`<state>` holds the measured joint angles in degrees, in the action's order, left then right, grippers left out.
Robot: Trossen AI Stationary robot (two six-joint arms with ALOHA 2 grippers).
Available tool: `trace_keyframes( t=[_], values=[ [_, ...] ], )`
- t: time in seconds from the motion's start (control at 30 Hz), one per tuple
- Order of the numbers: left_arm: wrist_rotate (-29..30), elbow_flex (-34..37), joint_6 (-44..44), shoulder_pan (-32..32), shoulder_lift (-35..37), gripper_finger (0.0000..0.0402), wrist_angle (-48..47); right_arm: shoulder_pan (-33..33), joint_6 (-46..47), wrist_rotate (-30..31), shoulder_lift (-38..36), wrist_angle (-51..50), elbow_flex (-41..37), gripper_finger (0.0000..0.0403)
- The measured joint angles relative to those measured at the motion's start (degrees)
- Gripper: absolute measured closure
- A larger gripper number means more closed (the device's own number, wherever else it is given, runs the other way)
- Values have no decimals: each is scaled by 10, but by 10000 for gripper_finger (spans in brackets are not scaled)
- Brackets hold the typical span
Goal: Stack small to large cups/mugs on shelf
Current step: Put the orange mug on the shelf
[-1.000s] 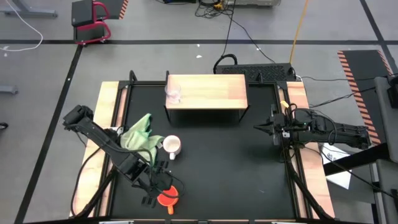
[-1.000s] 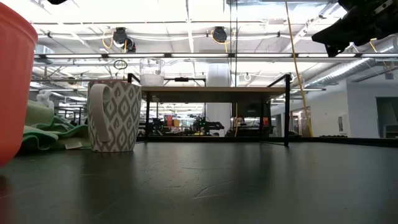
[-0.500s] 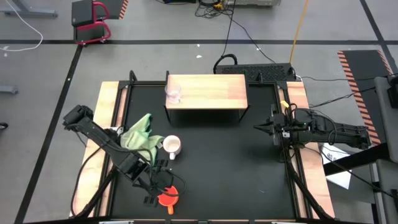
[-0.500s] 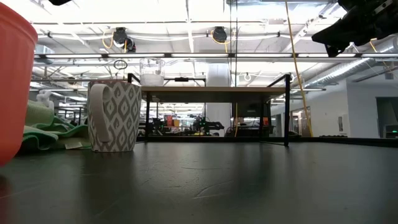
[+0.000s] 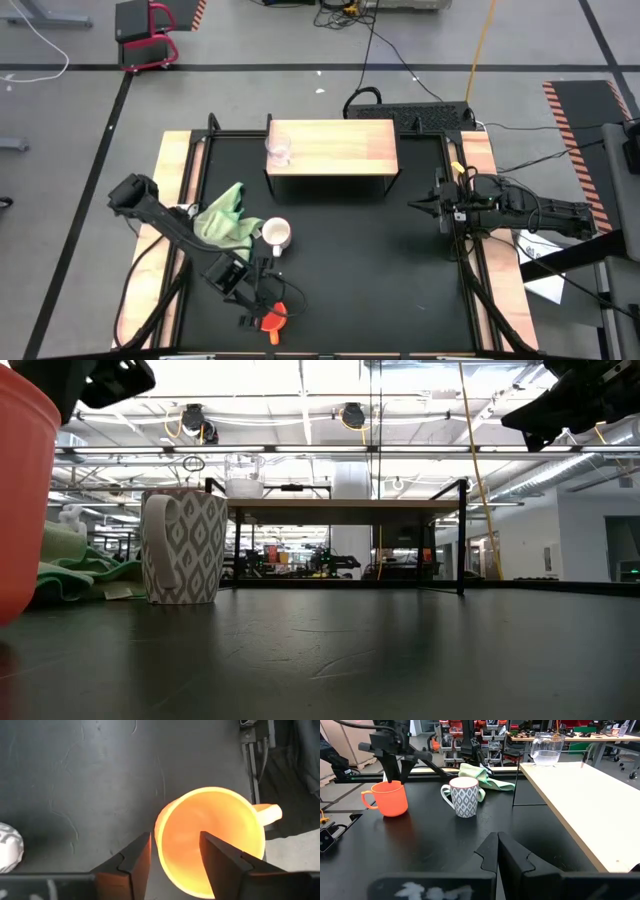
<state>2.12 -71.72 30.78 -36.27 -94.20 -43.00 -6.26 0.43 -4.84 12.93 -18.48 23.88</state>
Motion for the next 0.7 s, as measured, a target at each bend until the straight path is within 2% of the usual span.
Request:
trace_keyframes(
  t=[0.17,0.7],
  values=[
    [-8,0,-2,2,-5,216,-1,0,0,0,0,0,0,403],
    [-37,0,9,3,-5,215,-13,0,0,0,0,0,0,403]
  ],
)
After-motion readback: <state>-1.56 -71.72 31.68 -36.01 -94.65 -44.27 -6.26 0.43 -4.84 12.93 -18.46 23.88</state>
